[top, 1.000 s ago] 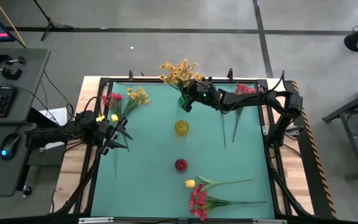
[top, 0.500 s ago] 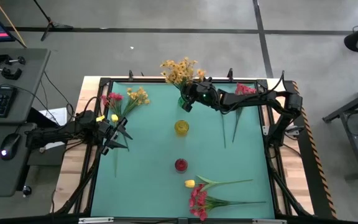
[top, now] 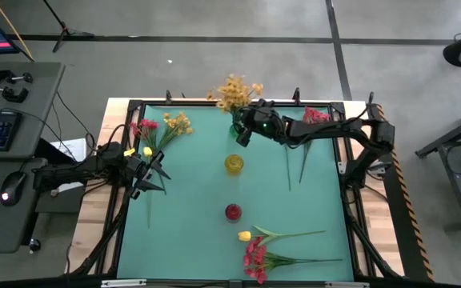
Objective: Sort flowers into vase by color
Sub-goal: Put the bottom yellow flowers into the green vase, then put the yellow flowers into the green vase
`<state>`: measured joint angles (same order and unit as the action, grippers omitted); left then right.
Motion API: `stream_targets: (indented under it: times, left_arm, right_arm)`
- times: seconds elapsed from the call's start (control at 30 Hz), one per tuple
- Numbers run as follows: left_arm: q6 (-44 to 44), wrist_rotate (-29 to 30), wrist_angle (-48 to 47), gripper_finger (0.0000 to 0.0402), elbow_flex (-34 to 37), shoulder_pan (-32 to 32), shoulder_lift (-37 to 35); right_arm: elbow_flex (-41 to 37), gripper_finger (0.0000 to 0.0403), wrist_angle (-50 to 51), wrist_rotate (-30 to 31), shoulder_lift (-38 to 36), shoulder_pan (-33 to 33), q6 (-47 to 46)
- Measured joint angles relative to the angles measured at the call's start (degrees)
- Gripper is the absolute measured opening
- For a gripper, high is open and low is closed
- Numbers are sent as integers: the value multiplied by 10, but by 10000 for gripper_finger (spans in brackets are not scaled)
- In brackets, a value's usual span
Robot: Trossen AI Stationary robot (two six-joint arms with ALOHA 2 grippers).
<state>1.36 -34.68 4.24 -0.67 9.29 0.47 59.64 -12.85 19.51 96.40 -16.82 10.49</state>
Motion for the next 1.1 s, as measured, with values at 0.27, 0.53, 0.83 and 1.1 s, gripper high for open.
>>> stream_targets:
  times: [0.27, 0.53, 0.83, 1.1]
  left_arm:
    - [0, 0, 0, 184, 0, 0, 0]
    - [0, 0, 0, 184, 0, 0, 0]
    - [0, 0, 0, 184, 0, 0, 0]
    - [0, 0, 0, 184, 0, 0, 0]
  right_arm:
    - [0, 229, 64, 0, -53, 0, 0]
    - [0, 229, 190, -3, -103, 0, -22]
    - [0, 229, 347, -62, -133, 0, -101]
    - [0, 229, 411, -145, -132, 7, -161]
